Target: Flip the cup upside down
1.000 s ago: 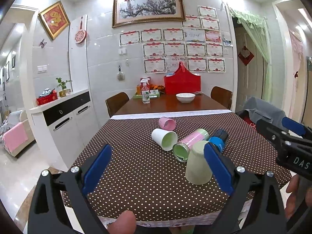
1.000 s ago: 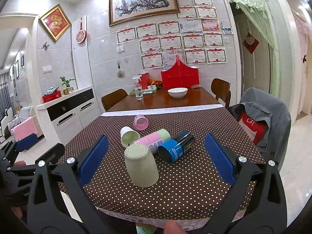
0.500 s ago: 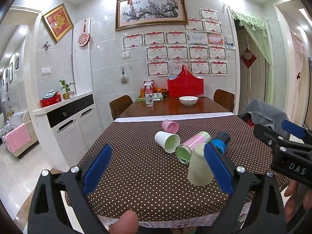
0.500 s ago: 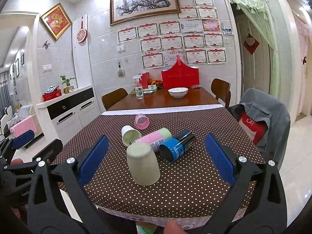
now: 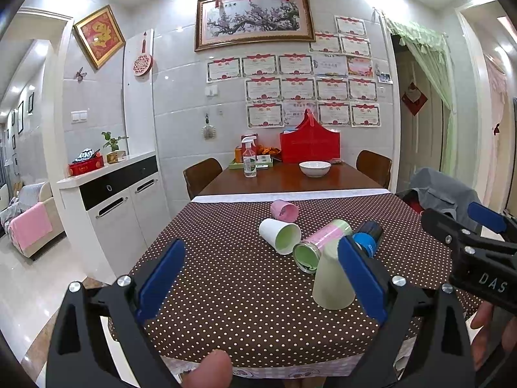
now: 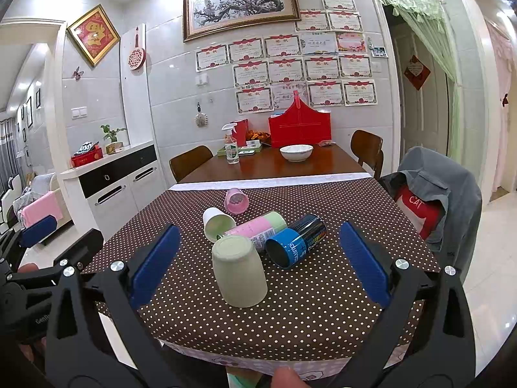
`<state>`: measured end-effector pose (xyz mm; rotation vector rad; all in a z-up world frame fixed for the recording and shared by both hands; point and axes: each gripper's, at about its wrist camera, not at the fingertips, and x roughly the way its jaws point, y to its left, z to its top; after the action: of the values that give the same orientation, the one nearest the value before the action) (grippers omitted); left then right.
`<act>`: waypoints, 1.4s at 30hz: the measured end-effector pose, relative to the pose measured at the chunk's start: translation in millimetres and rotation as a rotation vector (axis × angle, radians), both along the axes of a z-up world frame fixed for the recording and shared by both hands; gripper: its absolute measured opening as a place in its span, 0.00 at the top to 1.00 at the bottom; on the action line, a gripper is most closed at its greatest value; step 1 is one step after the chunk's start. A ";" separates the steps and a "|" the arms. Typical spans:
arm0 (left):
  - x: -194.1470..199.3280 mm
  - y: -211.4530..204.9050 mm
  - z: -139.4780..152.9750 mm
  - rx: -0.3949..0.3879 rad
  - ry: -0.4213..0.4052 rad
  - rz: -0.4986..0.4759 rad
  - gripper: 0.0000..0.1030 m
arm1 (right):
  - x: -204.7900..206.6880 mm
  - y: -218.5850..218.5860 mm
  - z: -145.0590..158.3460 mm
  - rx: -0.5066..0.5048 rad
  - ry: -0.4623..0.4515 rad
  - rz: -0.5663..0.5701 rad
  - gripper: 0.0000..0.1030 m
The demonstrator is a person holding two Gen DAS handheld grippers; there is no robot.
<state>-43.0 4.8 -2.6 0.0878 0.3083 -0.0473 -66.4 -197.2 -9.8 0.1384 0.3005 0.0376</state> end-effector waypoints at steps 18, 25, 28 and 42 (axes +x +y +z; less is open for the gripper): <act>-1.3 1.1 1.4 0.002 -0.024 0.010 0.09 | -0.4 1.6 0.8 -0.003 0.000 0.000 0.06; -3.1 -0.7 0.9 -0.003 -0.039 0.004 0.09 | -0.2 1.1 4.2 -0.020 -0.006 -0.013 0.06; -4.5 -1.4 1.0 0.009 -0.058 0.009 0.08 | -0.3 0.9 3.8 -0.024 -0.006 -0.015 0.06; -3.1 4.7 -1.5 -0.035 -0.054 0.008 0.06 | 3.2 0.6 -0.7 -0.032 0.006 -0.012 0.06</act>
<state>-46.1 9.6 -4.2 0.0530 0.2535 -0.0422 -63.2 -196.6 -10.5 0.1082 0.3057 0.0201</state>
